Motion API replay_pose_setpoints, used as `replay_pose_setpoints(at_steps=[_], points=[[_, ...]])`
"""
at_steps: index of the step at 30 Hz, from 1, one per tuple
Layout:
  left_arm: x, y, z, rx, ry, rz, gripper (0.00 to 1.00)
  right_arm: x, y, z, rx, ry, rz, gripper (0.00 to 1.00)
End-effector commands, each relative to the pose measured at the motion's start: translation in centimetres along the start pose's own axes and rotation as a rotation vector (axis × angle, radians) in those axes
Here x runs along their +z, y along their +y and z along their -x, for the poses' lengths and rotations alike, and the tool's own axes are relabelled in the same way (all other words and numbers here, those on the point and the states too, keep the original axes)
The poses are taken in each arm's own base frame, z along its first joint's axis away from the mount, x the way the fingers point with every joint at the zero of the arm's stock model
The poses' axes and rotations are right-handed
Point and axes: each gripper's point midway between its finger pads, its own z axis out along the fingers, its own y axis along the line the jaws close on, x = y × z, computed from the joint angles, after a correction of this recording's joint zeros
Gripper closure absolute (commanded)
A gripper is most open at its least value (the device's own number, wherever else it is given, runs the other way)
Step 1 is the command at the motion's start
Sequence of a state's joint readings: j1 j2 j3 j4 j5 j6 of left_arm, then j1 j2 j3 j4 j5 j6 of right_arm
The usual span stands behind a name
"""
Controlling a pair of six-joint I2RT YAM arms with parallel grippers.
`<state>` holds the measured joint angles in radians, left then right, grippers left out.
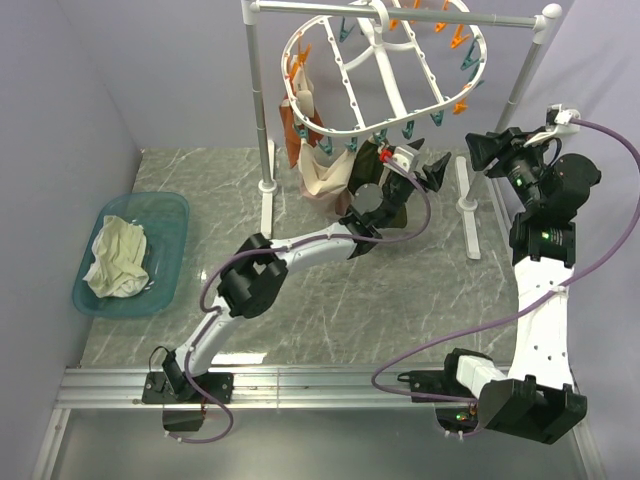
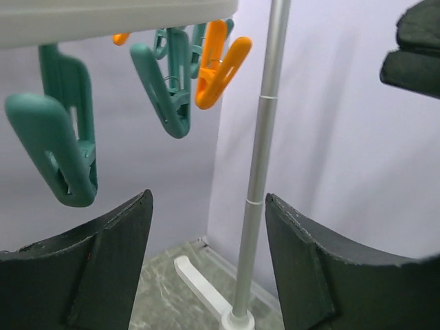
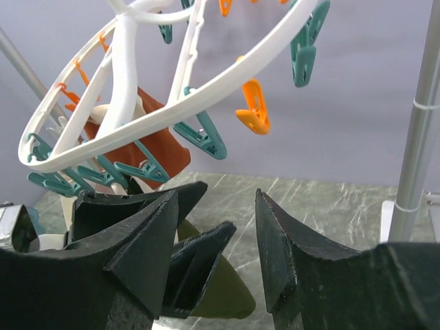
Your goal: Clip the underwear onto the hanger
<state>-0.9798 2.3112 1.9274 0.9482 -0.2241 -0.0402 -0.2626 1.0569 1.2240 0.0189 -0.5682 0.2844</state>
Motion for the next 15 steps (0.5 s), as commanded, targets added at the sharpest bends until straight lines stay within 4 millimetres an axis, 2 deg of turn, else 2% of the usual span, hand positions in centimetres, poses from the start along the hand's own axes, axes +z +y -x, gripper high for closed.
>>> replay_pose_setpoints(at_steps=[1, 15], points=[[1.2, 0.6, 4.3, -0.024, -0.197, 0.056, 0.29, -0.2, 0.5, 1.6, -0.008, -0.026, 0.013, 0.44], [2.7, -0.1, 3.6, 0.005, -0.293, 0.005, 0.32, -1.2, -0.1, 1.0, -0.028, -0.021, 0.006, 0.44]])
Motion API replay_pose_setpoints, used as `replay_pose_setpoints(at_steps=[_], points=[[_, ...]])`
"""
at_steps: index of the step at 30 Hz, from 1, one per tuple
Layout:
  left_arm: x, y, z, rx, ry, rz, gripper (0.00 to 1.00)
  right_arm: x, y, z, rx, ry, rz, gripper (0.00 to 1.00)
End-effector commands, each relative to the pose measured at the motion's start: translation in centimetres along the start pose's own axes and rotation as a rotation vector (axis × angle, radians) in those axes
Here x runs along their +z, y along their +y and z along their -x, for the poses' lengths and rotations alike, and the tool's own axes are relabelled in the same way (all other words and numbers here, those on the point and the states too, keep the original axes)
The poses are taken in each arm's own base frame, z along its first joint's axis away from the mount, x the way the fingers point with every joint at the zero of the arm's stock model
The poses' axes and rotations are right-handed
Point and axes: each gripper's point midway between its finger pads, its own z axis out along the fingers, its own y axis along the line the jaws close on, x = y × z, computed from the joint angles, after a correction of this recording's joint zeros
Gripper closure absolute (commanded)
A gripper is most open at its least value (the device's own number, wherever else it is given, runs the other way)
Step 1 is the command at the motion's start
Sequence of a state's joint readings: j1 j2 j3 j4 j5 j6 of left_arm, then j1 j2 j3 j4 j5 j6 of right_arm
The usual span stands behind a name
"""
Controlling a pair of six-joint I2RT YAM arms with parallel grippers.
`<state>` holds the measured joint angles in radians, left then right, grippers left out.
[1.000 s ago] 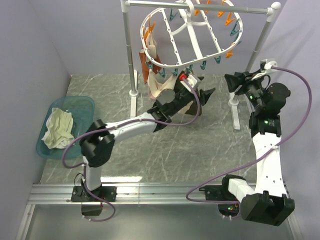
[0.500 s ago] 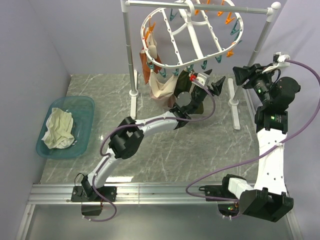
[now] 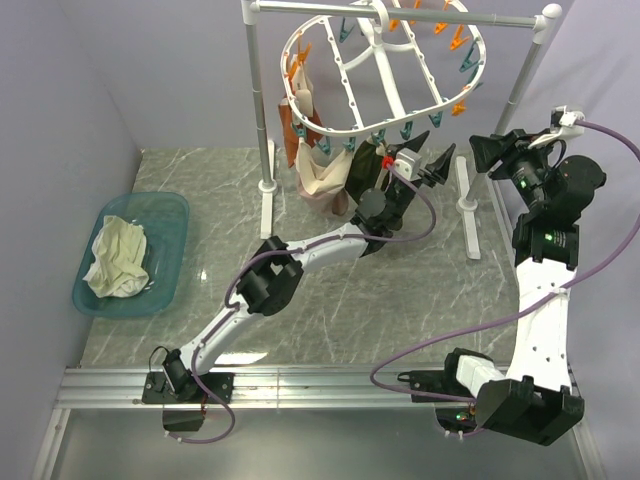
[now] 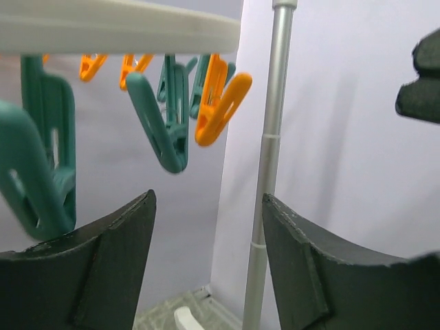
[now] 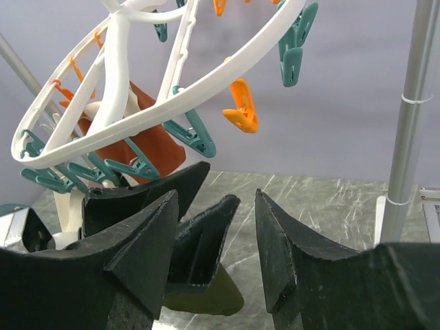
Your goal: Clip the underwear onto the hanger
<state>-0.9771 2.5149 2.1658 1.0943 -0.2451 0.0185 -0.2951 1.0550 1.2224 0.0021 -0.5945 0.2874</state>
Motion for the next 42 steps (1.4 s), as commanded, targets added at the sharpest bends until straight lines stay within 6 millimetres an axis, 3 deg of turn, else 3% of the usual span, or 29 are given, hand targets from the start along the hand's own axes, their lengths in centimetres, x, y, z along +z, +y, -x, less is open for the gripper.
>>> replay_pose_setpoints(at_steps=[1, 11, 16, 25, 31, 42], points=[[1.7, -0.4, 3.6, -0.014, -0.119, -0.020, 0.33, -0.8, 0.5, 1.1, -0.034, -0.032, 0.015, 0.44], [3.0, 0.0, 3.9, -0.013, -0.153, -0.041, 0.41, -1.4, 0.2, 0.9, -0.034, -0.029, 0.008, 0.45], [3.4, 0.2, 4.9, -0.015, -0.174, -0.047, 0.59, -1.5, 0.5, 0.6, -0.025, -0.018, 0.031, 0.45], [3.5, 0.1, 6.3, -0.009, -0.198, -0.062, 0.69, -1.3, 2.6, 0.3, 0.002, -0.001, 0.164, 0.46], [2.8, 0.3, 6.8, 0.016, -0.182, -0.065, 0.76, -0.2, 2.9, 1.1, 0.021, -0.023, 0.187, 0.46], [2.2, 0.9, 7.5, 0.034, -0.176, -0.064, 0.86, 2.9, 4.7, -0.5, -0.008, -0.001, 0.228, 0.36]])
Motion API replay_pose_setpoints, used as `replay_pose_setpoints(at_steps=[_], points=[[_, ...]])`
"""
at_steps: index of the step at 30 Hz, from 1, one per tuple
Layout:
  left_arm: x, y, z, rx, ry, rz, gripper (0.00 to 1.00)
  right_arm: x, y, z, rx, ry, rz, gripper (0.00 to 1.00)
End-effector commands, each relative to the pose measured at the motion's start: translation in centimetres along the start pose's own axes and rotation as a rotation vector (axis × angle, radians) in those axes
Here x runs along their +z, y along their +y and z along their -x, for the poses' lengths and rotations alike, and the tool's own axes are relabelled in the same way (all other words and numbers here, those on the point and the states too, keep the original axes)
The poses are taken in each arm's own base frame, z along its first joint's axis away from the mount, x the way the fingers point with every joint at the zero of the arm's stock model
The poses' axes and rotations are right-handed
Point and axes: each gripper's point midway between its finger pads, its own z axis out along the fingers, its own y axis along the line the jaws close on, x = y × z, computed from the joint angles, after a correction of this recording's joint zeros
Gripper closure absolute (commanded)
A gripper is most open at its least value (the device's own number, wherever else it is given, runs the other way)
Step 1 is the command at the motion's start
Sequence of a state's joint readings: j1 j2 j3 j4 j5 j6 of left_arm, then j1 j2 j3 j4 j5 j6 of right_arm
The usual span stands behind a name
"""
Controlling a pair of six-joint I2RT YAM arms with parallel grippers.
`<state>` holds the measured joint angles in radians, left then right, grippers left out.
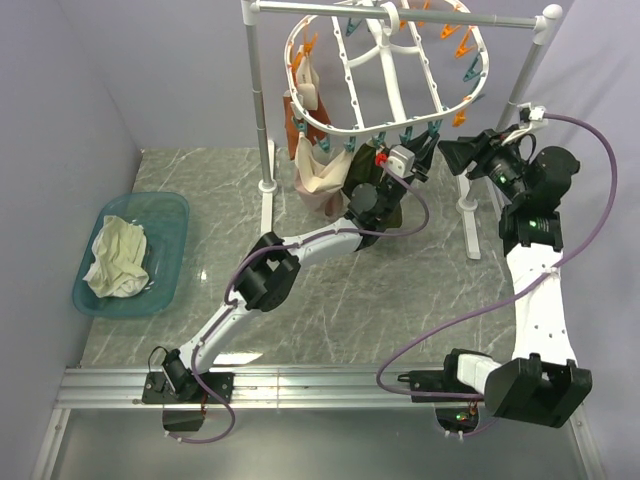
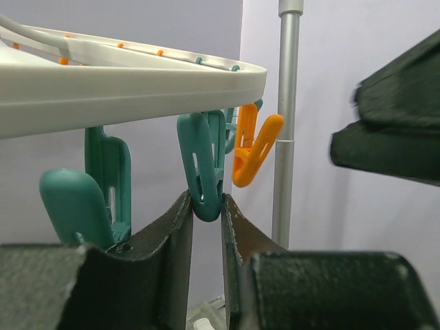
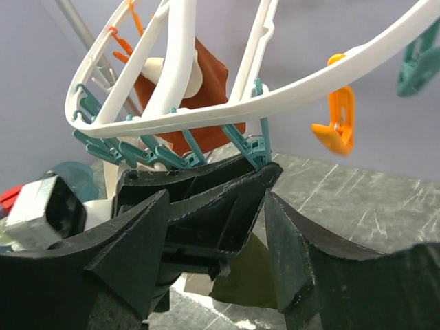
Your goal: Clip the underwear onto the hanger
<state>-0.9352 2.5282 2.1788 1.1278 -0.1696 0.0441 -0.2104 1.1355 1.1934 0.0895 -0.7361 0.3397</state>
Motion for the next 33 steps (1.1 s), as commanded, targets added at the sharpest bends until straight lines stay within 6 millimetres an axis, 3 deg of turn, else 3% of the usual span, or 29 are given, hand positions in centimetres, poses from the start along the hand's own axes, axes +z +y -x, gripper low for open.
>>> replay_pose_setpoints(at_steps=[1, 15, 19, 33], points=[[1.8, -0.3, 6.9, -0.008, -0.131, -0.019, 0.86, 0.9, 1.1, 2.8, -0.094, -0.082, 0.011, 0.35], [0.9, -0.6, 8.1, -0.009, -0.134, -0.048, 0.87, 3.9, 0.4, 2.7, -0.102, -0.149, -0.010, 0.32], [0.7, -0.7, 8.2, -0.008, -0.128, -0.053, 0.88, 4.9, 0.0, 1.6, -0.104, -0.136, -0.002, 0.32], [-0.2, -0.9, 7.9, -0.016, -0.097, -0.061, 0.91, 6.0, 1.2, 2.0, -0.120, -0.184, 0.010, 0.33]])
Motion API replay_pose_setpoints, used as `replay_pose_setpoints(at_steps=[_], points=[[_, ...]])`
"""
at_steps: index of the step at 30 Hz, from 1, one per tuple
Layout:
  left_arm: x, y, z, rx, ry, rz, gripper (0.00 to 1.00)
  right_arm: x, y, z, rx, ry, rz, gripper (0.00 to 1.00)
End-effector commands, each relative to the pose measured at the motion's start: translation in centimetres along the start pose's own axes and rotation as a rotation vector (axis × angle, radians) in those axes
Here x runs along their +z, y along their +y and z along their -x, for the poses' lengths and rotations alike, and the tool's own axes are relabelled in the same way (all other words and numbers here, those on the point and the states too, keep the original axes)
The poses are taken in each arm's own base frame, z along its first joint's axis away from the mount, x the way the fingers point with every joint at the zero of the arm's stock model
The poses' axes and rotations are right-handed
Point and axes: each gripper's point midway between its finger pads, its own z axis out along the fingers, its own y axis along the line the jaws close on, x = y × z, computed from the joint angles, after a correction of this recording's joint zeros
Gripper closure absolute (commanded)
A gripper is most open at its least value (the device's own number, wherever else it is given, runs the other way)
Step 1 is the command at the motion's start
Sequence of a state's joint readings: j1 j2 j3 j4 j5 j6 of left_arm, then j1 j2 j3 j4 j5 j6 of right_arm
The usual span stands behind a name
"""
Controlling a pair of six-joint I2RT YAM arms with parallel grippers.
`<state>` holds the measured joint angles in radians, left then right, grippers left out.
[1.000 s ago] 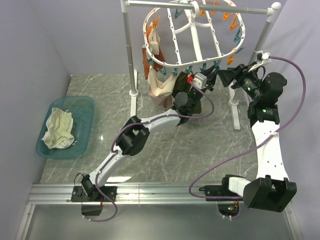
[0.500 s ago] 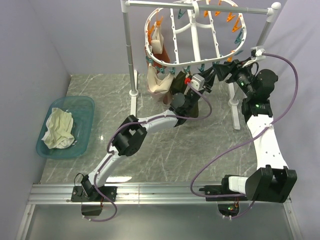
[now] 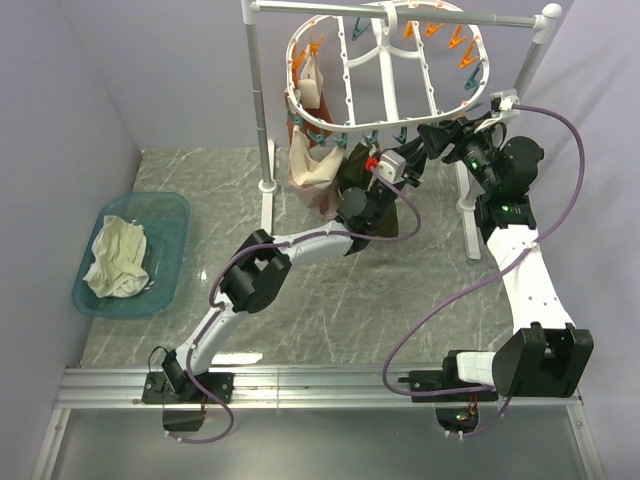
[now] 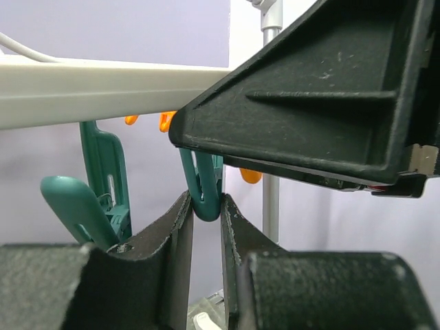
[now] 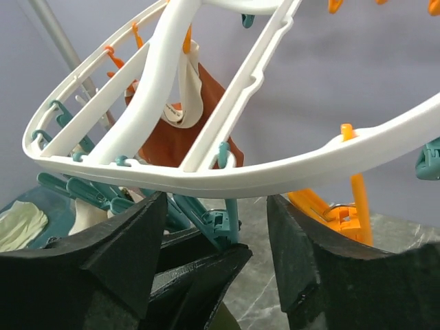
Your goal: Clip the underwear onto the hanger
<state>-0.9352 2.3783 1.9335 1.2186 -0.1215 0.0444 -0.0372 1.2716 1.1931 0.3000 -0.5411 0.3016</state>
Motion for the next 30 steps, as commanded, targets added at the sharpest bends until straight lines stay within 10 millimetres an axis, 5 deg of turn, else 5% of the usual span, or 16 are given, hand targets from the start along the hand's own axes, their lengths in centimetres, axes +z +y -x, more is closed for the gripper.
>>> replay_pose_setpoints(at_steps=[1, 7, 11, 20, 22, 23, 24, 25, 26, 28, 29, 30], points=[[1.4, -0.4, 5.5, -0.015, -0.099, -0.011, 0.91, 0.4, 0.8, 2.9, -0.072, -0.105, 0.003, 0.35], [1.3, -0.7, 5.7, -0.016, -0.095, -0.026, 0.85, 0.5, 0.3, 3.1, -0.078, -0.109, -0.030, 0.73], [0.6, -0.7, 5.5, -0.020, -0.076, -0.037, 0.64, 0.3, 0.7, 3.0, -0.078, -0.103, -0.016, 0.85], [-2.1, -0.4, 6.2, 0.041, 0.005, -0.084, 0.42, 0.0, 1.1, 2.5, -0.058, -0.077, 0.002, 1.00], [-2.5, -0.6, 7.6, 0.049, 0.030, -0.108, 0.37, 0.0, 1.2, 2.5, -0.054, -0.076, 0.005, 1.00], [-3.9, -0.6, 6.4, 0.061, 0.088, -0.126, 0.31, 0.0, 1.3, 2.3, -0.051, -0.068, 0.012, 1.00], [-3.9, -1.2, 8.8, 0.069, 0.073, -0.175, 0.29, 0.0, 1.3, 2.2, -0.053, -0.066, 0.011, 1.00], [-4.5, -1.6, 8.9, 0.078, 0.102, -0.208, 0.27, -0.1, 1.4, 2.3, -0.054, -0.067, 0.011, 1.00], [-6.1, -1.5, 7.2, 0.102, 0.199, -0.242, 0.22, -0.1, 1.4, 2.1, -0.054, -0.061, 0.012, 1.00], [-7.0, -2.4, 9.1, 0.109, 0.249, -0.356, 0.13, -0.2, 1.4, 2.1, -0.058, -0.058, 0.013, 1.00], [-8.7, -1.6, 7.1, 0.127, 0.390, -0.400, 0.10, -0.3, 1.5, 2.0, -0.060, -0.052, 0.017, 1.00], [-9.0, -1.8, 8.5, 0.136, 0.409, -0.469, 0.07, -0.3, 1.6, 2.0, -0.061, -0.053, 0.019, 1.00]])
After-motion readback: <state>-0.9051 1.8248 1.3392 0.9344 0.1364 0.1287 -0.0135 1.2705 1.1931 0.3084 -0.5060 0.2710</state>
